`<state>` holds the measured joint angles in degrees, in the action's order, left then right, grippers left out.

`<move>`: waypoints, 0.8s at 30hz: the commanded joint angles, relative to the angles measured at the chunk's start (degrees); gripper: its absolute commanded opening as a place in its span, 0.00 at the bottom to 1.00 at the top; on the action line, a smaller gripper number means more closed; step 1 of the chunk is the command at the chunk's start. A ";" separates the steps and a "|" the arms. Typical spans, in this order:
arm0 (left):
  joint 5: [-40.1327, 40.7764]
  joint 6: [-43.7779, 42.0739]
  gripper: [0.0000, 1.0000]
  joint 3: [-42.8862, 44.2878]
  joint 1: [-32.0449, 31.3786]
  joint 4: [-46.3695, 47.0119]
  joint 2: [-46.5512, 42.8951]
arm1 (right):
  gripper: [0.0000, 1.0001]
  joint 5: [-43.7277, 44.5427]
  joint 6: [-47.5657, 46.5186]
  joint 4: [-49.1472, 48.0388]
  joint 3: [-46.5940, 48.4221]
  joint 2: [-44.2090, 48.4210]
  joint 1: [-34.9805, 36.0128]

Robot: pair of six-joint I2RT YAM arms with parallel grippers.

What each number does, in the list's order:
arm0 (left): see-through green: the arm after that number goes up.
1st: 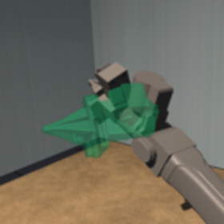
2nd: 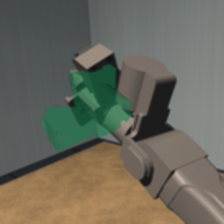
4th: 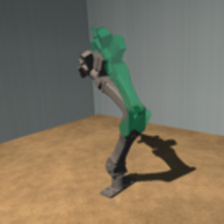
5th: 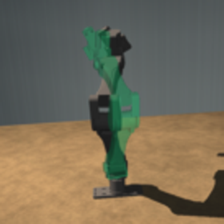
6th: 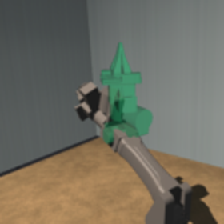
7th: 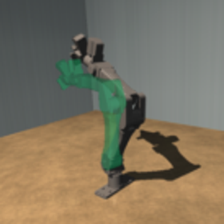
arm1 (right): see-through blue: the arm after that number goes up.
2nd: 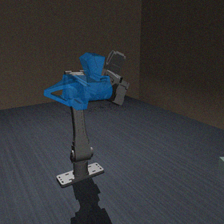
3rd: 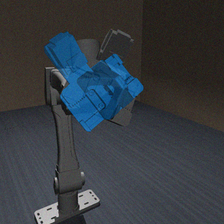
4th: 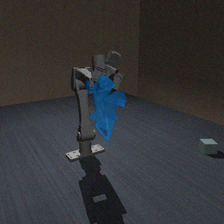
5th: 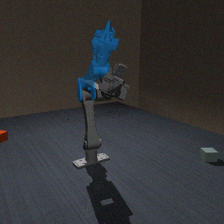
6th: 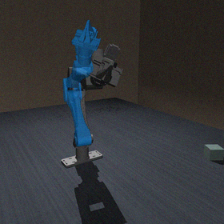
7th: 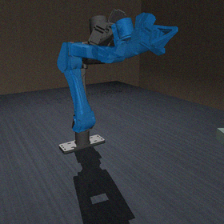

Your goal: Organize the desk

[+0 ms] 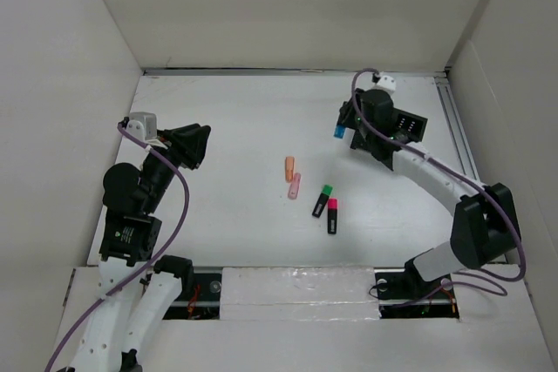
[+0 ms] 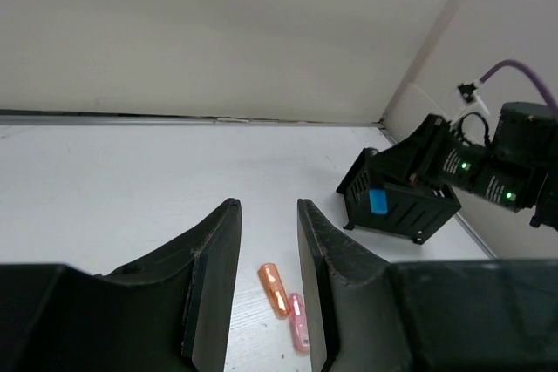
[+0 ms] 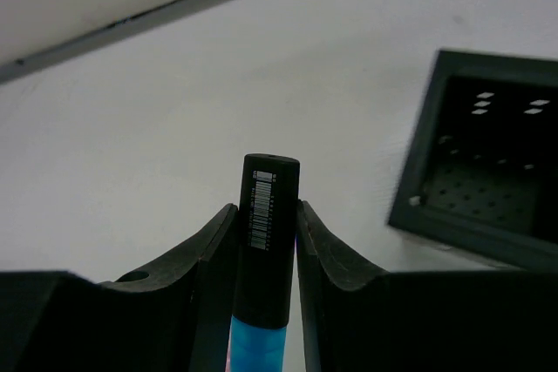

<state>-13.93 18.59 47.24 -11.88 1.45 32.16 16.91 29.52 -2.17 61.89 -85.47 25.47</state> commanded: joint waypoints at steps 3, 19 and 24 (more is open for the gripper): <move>-1.27 0.22 0.29 -0.66 -0.07 2.85 0.18 | 0.11 6.02 -2.80 -2.05 4.02 1.54 -8.41; -0.57 -0.31 0.29 -0.57 -0.07 2.59 0.18 | 0.14 21.05 -9.13 -6.88 9.48 -9.18 -14.75; -0.74 -0.31 0.29 -0.49 -0.07 2.59 0.44 | 0.30 20.27 -8.86 -8.02 9.04 -10.06 -14.22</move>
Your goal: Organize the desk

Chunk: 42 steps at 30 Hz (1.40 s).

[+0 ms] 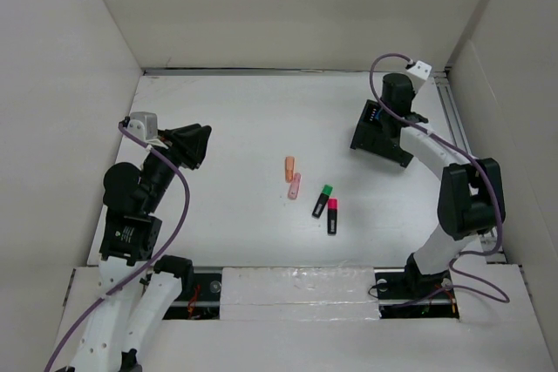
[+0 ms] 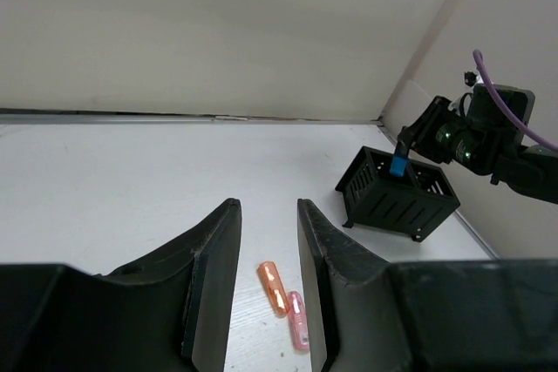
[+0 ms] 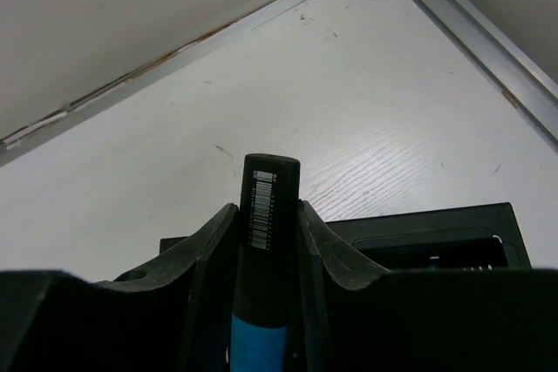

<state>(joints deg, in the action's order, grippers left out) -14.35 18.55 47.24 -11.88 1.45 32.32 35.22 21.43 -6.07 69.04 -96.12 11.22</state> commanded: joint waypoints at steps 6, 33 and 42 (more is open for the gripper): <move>-0.15 -0.26 0.29 -0.57 -0.07 2.59 0.29 | 0.70 1.08 -0.07 -3.60 -0.74 6.37 5.11; 0.64 -0.53 0.29 -0.40 -0.07 2.06 1.35 | 0.68 -17.73 3.88 0.00 -7.34 -8.46 33.16; -0.33 -0.44 0.29 -0.49 -0.07 2.59 0.73 | 0.52 -13.26 2.48 4.30 1.97 -16.82 34.21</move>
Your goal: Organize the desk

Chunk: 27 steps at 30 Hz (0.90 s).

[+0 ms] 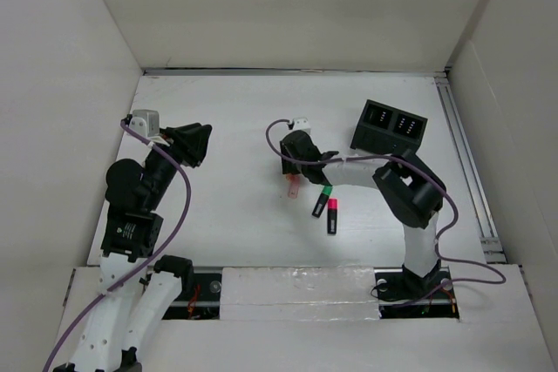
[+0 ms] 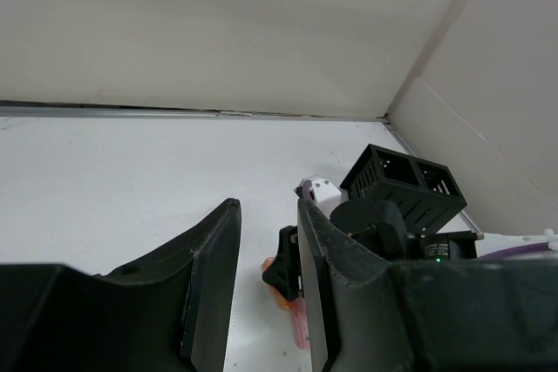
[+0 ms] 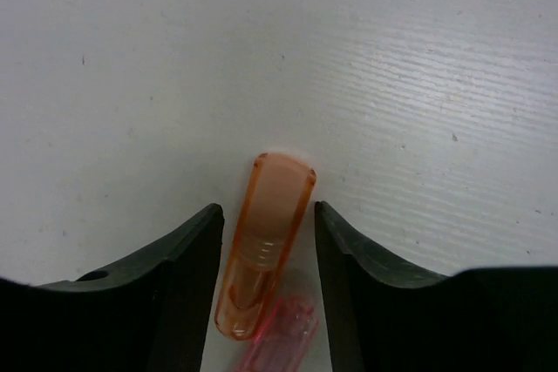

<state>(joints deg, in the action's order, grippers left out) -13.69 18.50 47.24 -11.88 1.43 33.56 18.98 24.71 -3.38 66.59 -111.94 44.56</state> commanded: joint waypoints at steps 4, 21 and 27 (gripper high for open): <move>-0.81 -0.40 0.29 -0.40 -0.07 2.52 -1.04 | 0.40 3.96 -0.89 3.20 5.57 -2.84 1.41; -1.68 -0.22 0.29 -0.57 -0.07 2.70 -1.13 | 0.14 5.71 2.97 -8.66 -10.58 30.54 -17.03; -1.78 -0.31 0.29 -0.40 -0.07 2.61 -0.60 | 0.15 11.69 4.29 -4.19 -14.99 36.00 -29.86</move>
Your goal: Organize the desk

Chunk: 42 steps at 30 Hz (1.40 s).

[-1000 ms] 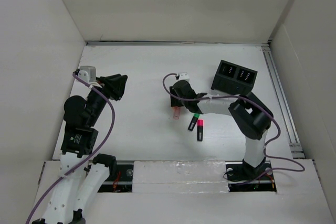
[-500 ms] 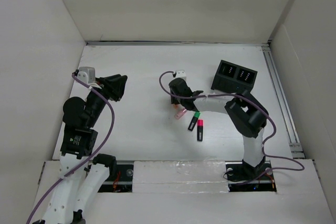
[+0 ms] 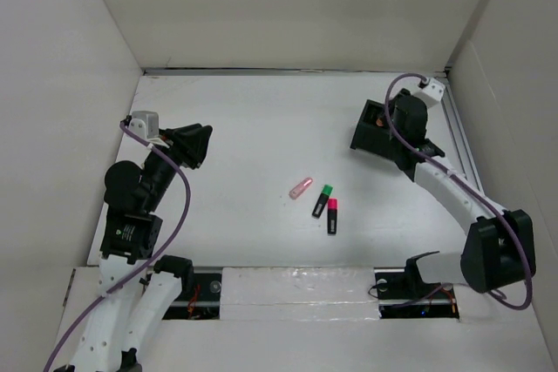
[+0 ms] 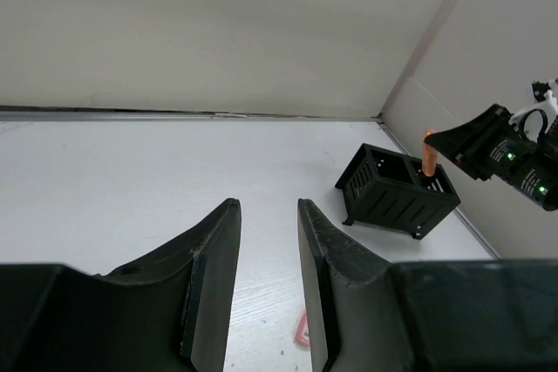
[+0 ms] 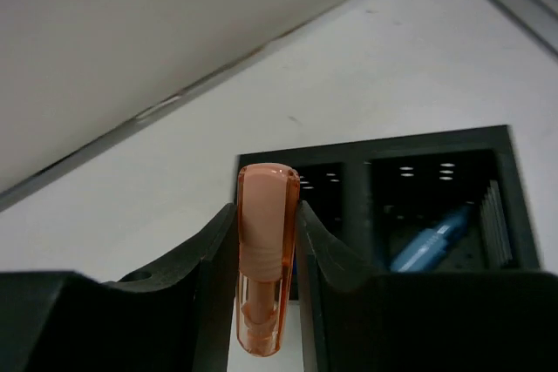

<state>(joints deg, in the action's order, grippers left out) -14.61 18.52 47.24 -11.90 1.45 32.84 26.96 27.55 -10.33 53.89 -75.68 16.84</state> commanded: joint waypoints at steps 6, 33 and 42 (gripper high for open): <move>-0.76 -0.33 0.29 -0.49 -0.05 2.68 0.64 | 0.15 5.38 2.68 5.32 -4.05 2.64 -11.47; 0.28 -0.42 0.29 -0.57 -0.05 2.50 -0.06 | 0.29 8.28 2.07 1.02 2.98 -8.70 -12.53; -0.68 -0.24 0.29 -0.66 -0.05 2.85 -0.06 | 0.63 7.84 2.24 3.82 2.54 -4.93 -9.02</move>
<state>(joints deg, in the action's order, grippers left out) -14.59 18.52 47.24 -11.88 1.45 33.15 34.11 29.80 -5.67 55.51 -84.44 5.98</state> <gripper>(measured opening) 0.288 0.618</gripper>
